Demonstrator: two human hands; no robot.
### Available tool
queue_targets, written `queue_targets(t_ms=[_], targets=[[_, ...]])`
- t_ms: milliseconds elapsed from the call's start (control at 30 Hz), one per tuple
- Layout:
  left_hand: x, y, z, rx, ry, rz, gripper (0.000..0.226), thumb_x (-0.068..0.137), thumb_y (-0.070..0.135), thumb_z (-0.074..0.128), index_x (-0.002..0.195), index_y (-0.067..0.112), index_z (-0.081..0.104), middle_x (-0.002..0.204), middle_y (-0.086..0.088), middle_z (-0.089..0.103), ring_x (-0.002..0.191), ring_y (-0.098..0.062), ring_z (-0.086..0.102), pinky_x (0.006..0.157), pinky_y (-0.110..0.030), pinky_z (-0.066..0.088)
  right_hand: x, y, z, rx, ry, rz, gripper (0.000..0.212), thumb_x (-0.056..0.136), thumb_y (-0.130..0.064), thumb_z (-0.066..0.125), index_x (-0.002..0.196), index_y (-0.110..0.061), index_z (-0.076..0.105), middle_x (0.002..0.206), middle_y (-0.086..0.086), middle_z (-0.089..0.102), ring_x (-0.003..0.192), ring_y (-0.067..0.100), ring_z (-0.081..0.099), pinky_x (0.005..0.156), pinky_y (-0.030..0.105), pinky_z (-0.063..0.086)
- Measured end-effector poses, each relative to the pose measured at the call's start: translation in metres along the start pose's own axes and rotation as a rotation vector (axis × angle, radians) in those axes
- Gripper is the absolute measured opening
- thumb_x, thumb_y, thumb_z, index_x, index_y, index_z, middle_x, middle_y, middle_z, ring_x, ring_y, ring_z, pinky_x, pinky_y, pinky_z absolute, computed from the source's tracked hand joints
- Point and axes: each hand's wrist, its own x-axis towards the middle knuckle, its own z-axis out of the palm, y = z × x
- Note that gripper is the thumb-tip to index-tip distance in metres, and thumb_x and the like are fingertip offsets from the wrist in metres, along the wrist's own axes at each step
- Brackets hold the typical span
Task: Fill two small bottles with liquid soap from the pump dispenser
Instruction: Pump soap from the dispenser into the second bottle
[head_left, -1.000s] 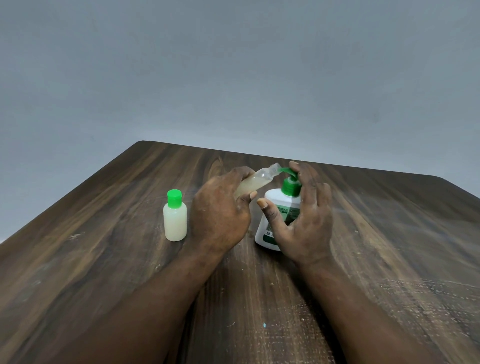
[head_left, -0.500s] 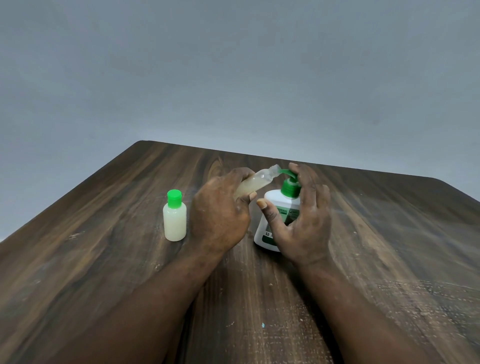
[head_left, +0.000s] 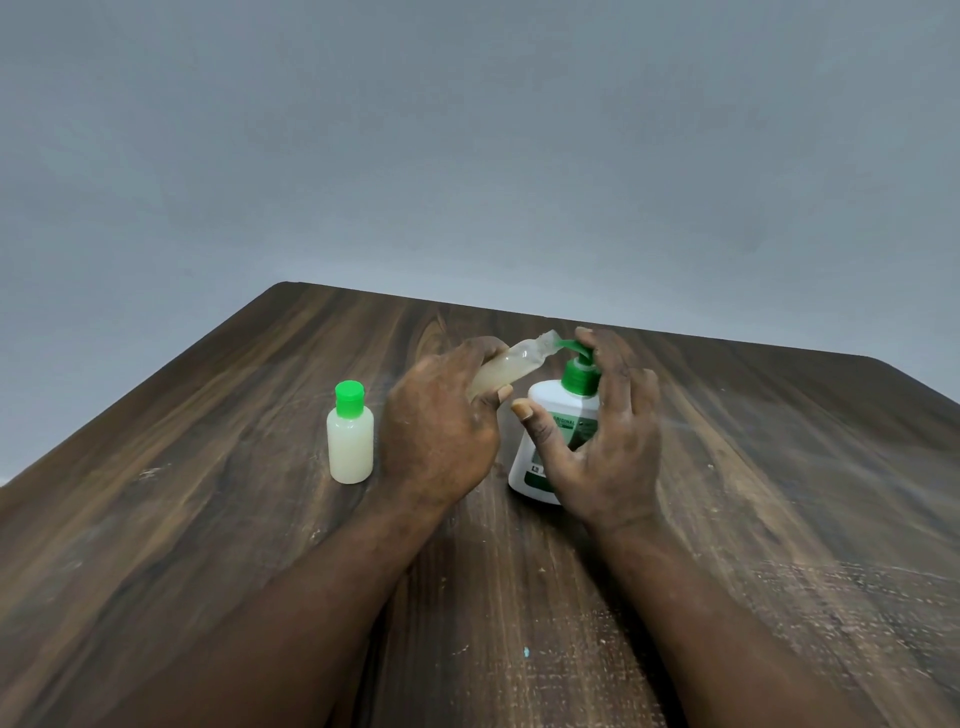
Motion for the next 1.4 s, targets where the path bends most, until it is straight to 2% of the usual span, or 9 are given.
queue_targets(t_ms=[300, 433, 533, 867, 1067, 1233, 1400], targets=[[-0.0002, 0.0016, -0.0011, 0.009, 0.0, -0.004, 0.034, 0.092, 0.038, 0.071, 0.122, 0.044, 0.057, 0.096, 0.016, 0.065, 0.079, -0.004, 0.049, 0.061, -0.008, 0.024, 0.0046, -0.0005, -0.0025, 0.0, 0.027, 0.003, 0.085, 0.094, -0.076, 0.053, 0.149, -0.012, 0.051, 0.144, 0.007, 0.059, 0.118, 0.02, 0.053, 0.094, 0.051, 0.053], [-0.0002, 0.0024, -0.0012, 0.005, 0.003, -0.005, 0.035, 0.092, 0.039, 0.071, 0.123, 0.044, 0.057, 0.094, 0.015, 0.064, 0.078, -0.005, 0.049, 0.061, -0.008, 0.024, 0.004, -0.002, -0.0001, 0.008, 0.033, 0.009, 0.085, 0.093, -0.075, 0.056, 0.148, -0.011, 0.052, 0.141, 0.007, 0.06, 0.116, 0.015, 0.05, 0.093, 0.047, 0.053], [-0.0003, 0.0021, -0.001, 0.007, 0.006, -0.003, 0.033, 0.092, 0.038, 0.071, 0.122, 0.043, 0.059, 0.093, 0.015, 0.064, 0.078, -0.004, 0.049, 0.062, -0.008, 0.023, 0.0014, -0.0019, -0.0002, 0.01, 0.013, 0.004, 0.084, 0.093, -0.075, 0.056, 0.147, -0.01, 0.054, 0.143, 0.006, 0.059, 0.116, 0.02, 0.054, 0.093, 0.047, 0.053], [-0.0004, 0.0012, 0.0002, -0.001, -0.002, 0.004, 0.035, 0.092, 0.039, 0.071, 0.123, 0.044, 0.057, 0.099, 0.015, 0.067, 0.08, -0.005, 0.051, 0.063, -0.007, 0.024, 0.007, -0.0008, -0.0034, 0.011, 0.012, 0.019, 0.088, 0.094, -0.08, 0.05, 0.15, -0.012, 0.052, 0.142, 0.005, 0.06, 0.116, 0.021, 0.053, 0.093, 0.049, 0.053], [0.0, 0.0016, 0.0009, -0.01, -0.003, 0.004, 0.035, 0.091, 0.038, 0.07, 0.123, 0.044, 0.058, 0.102, 0.014, 0.068, 0.083, -0.003, 0.051, 0.064, -0.007, 0.026, 0.002, -0.001, -0.0009, -0.004, 0.018, 0.007, 0.086, 0.093, -0.075, 0.057, 0.149, -0.01, 0.053, 0.142, 0.007, 0.06, 0.115, 0.02, 0.053, 0.092, 0.049, 0.053], [-0.0016, 0.0022, -0.0003, -0.024, -0.008, 0.007, 0.034, 0.092, 0.038, 0.07, 0.123, 0.043, 0.058, 0.103, 0.013, 0.068, 0.086, -0.007, 0.056, 0.066, -0.02, 0.037, -0.0025, 0.0008, -0.0028, -0.004, 0.017, -0.008, 0.083, 0.092, -0.071, 0.061, 0.148, -0.01, 0.053, 0.145, 0.005, 0.058, 0.115, 0.017, 0.053, 0.093, 0.048, 0.053], [-0.0015, 0.0029, -0.0003, -0.02, 0.005, 0.008, 0.034, 0.091, 0.035, 0.071, 0.121, 0.043, 0.059, 0.097, 0.014, 0.068, 0.081, -0.005, 0.05, 0.063, -0.009, 0.027, 0.002, -0.0011, -0.0016, 0.003, 0.028, -0.004, 0.085, 0.093, -0.075, 0.056, 0.151, -0.014, 0.047, 0.144, 0.007, 0.058, 0.117, 0.019, 0.054, 0.093, 0.052, 0.054]])
